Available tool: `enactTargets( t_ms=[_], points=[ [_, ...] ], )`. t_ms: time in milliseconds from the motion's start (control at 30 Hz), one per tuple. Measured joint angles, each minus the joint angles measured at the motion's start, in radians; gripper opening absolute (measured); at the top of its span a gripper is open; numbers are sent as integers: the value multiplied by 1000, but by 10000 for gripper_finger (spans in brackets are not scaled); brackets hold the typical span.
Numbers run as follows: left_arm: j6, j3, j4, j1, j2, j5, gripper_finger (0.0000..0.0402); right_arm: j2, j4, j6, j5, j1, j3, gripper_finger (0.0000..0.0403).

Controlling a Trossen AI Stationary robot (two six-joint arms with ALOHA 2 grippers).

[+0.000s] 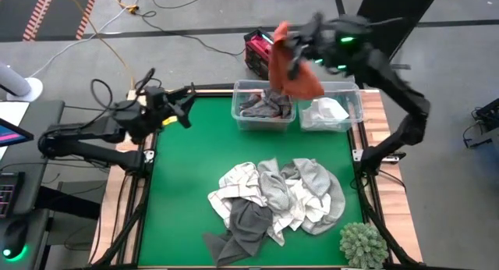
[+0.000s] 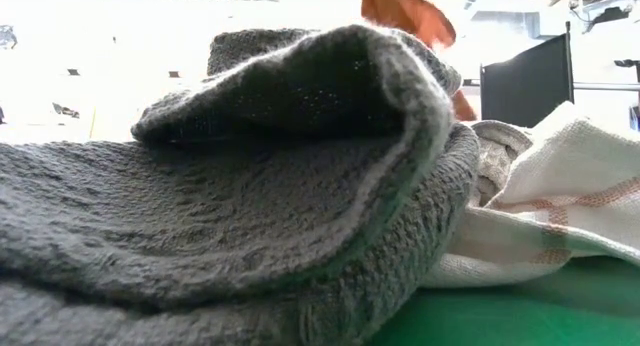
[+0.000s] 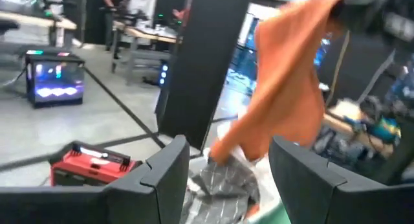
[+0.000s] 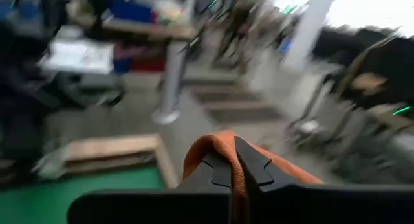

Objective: Sort towels by color in basket
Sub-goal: Put the orange towel into the left transparent bin

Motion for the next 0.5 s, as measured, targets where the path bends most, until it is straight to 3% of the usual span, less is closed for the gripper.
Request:
enactTargets(
  t_ms=[200,367,500],
  points=[
    [19,-1,101,105,117,52,200,136,187,34,-129,55,-39,19],
    [-26,-1,109,225,141,250,190,206,462,94,-173,63,-37,19],
    [33,-1,105,294,129,362,180,210,432,110,-174,14,-37,19]
  ],
)
